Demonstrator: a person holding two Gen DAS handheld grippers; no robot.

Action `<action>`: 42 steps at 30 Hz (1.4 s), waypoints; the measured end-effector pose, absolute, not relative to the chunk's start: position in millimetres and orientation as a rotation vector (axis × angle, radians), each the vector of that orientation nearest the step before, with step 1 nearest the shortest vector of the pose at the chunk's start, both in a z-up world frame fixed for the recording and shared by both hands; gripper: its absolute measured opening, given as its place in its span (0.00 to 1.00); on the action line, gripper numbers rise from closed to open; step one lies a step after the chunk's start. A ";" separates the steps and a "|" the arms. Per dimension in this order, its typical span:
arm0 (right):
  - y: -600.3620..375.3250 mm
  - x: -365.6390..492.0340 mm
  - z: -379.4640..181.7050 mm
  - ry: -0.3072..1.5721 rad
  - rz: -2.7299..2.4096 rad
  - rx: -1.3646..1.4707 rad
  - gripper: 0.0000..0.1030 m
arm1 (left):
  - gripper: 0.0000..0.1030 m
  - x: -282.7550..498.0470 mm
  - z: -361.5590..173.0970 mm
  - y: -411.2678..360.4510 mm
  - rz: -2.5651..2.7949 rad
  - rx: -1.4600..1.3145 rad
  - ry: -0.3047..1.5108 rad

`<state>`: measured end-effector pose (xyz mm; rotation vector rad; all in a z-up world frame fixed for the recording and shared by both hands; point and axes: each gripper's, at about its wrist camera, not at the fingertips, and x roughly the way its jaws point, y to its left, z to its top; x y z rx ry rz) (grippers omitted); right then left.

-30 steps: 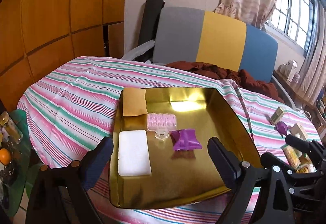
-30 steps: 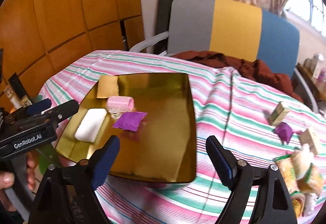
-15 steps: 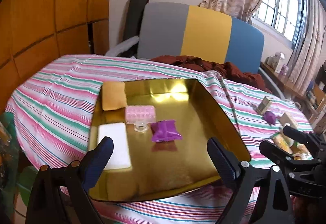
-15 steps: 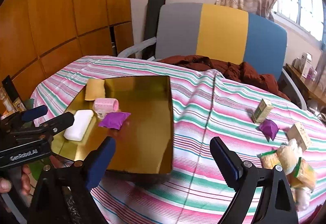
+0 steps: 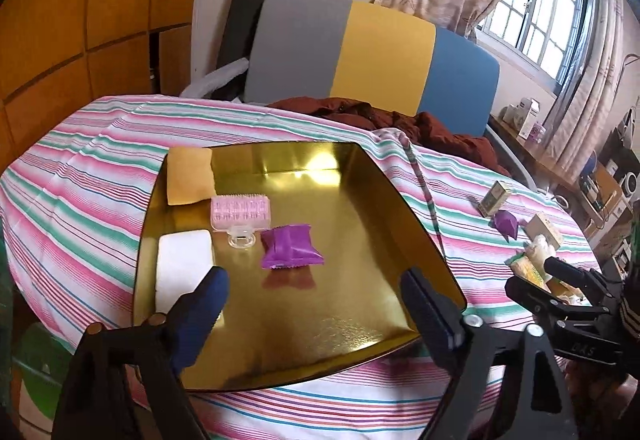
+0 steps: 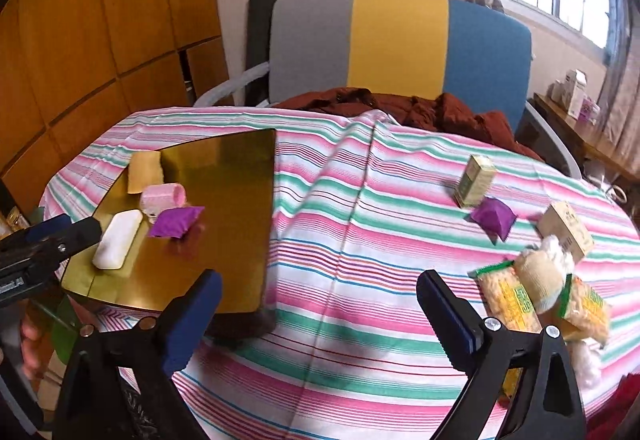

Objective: Organize objects
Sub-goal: 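Move both grippers back to the pile and grasp the second purple candy with the right gripper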

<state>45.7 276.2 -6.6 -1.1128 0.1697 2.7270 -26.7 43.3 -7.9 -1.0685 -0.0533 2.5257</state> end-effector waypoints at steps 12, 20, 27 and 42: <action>323.7 53.9 -20.1 0.321 2.640 -1.172 0.96 | 0.84 -27.5 -2.9 57.9 2.462 -1.051 -0.046; 377.2 62.3 -15.5 0.464 2.561 -1.163 0.96 | 0.84 -23.2 0.4 92.6 2.394 -1.031 0.047; 438.7 53.1 -7.7 0.436 2.508 -1.165 0.96 | 0.84 -28.5 -2.1 108.2 2.326 -1.056 0.010; 497.7 -50.0 -54.1 -0.128 2.494 -1.615 0.79 | 0.83 -43.7 -4.5 143.7 2.226 -1.076 0.047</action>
